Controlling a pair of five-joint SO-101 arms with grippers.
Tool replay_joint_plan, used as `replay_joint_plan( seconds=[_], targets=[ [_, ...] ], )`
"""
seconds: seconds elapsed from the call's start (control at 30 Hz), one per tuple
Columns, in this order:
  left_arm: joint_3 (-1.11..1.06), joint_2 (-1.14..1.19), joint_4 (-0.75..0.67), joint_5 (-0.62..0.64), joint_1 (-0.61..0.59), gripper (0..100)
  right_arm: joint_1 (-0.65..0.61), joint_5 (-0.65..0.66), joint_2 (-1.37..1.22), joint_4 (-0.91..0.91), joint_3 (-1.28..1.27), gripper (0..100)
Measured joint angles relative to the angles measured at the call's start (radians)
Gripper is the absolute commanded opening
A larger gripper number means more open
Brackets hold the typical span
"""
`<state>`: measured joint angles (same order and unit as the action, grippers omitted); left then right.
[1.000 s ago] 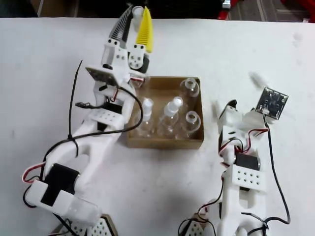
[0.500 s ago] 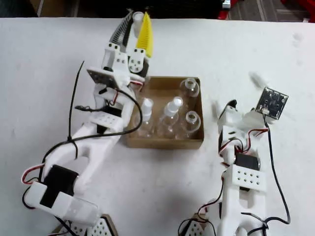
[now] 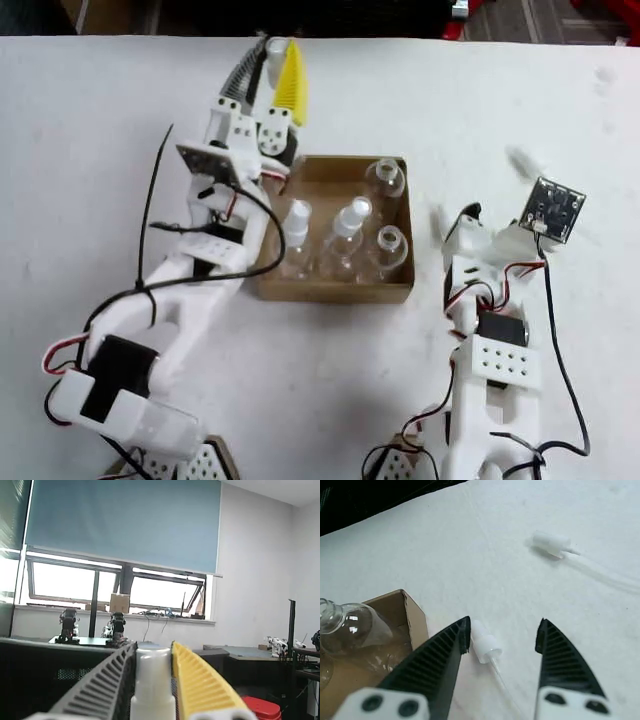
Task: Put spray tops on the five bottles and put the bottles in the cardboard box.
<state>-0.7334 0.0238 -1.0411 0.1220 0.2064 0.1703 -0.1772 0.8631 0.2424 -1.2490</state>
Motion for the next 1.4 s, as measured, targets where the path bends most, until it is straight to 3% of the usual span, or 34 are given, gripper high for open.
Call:
replay_joint_plan(
  seconds=[1.4],
  targets=[
    [-0.164, 0.0, 0.0, 0.002, -0.018, 2, 0.0, 0.0, 0.0, 0.0, 0.0, 19.0]
  ],
)
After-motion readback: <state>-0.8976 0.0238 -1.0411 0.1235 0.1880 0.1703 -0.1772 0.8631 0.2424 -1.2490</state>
